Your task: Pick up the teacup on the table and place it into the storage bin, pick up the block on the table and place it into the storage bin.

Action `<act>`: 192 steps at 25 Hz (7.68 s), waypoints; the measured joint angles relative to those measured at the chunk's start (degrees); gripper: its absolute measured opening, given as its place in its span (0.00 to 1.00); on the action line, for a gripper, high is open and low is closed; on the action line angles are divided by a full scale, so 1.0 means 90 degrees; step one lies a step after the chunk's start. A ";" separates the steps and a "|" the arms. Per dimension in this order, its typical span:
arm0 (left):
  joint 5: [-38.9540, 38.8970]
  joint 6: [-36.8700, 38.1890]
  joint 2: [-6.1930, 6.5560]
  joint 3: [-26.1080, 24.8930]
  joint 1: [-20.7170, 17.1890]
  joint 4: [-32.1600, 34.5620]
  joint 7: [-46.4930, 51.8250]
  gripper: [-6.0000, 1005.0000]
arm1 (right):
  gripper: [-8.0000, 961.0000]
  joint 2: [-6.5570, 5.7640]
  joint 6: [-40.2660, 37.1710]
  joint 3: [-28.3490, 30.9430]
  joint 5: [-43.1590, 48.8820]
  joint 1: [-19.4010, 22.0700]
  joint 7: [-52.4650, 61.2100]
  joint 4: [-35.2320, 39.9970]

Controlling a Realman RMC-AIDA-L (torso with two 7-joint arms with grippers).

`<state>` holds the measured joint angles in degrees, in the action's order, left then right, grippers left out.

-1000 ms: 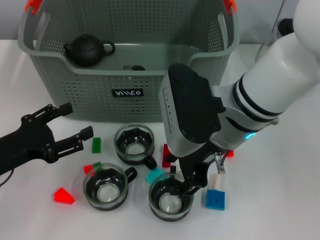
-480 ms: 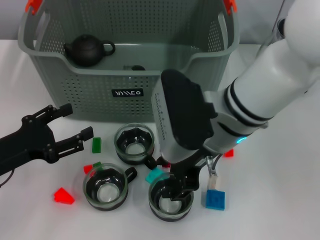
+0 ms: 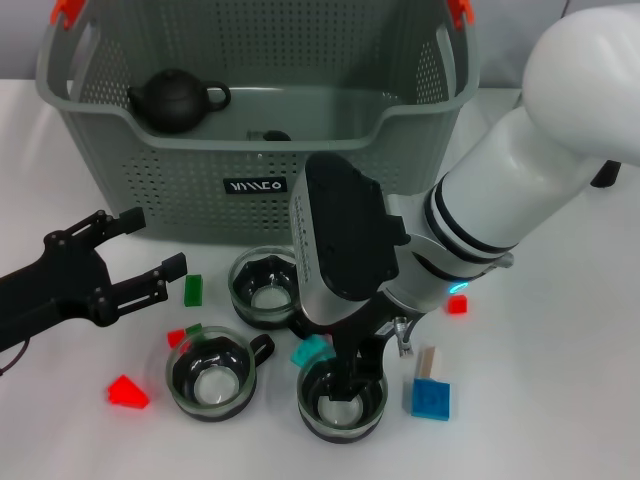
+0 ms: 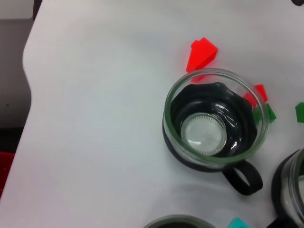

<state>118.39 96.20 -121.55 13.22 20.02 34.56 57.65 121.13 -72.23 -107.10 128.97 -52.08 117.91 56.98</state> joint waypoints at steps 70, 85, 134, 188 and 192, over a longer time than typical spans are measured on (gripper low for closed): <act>-0.0050 -0.0006 0.0000 -0.0043 0.0003 -0.0065 -0.0088 0.84 | 0.07 -0.0107 -0.0566 0.4791 0.1246 -0.0424 0.2186 0.2125; 0.0006 0.0004 0.0000 -0.0012 -0.0067 -0.0068 -0.0088 0.84 | 0.07 -0.0084 0.2139 0.3432 0.2805 -0.2207 0.2658 -0.1756; 0.0360 0.1543 0.0013 0.0211 -0.0163 0.0036 -0.0468 0.84 | 0.71 -0.0096 0.0411 0.3349 0.2635 -0.1037 0.2897 0.1039; 0.1260 0.1170 0.0312 0.1203 0.0888 0.1539 0.3927 0.84 | 0.74 -0.0138 -0.1768 0.5464 -0.3576 0.2915 -0.5797 -0.3096; 0.1833 0.0985 0.0270 0.2104 0.1201 0.2494 0.5757 0.84 | 0.74 -0.0150 -0.1687 0.5493 -0.3597 0.2990 -0.5811 -0.3113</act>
<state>134.89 105.07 -119.12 32.15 30.83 57.00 109.47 119.78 -87.42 -57.67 96.59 -25.17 65.61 28.96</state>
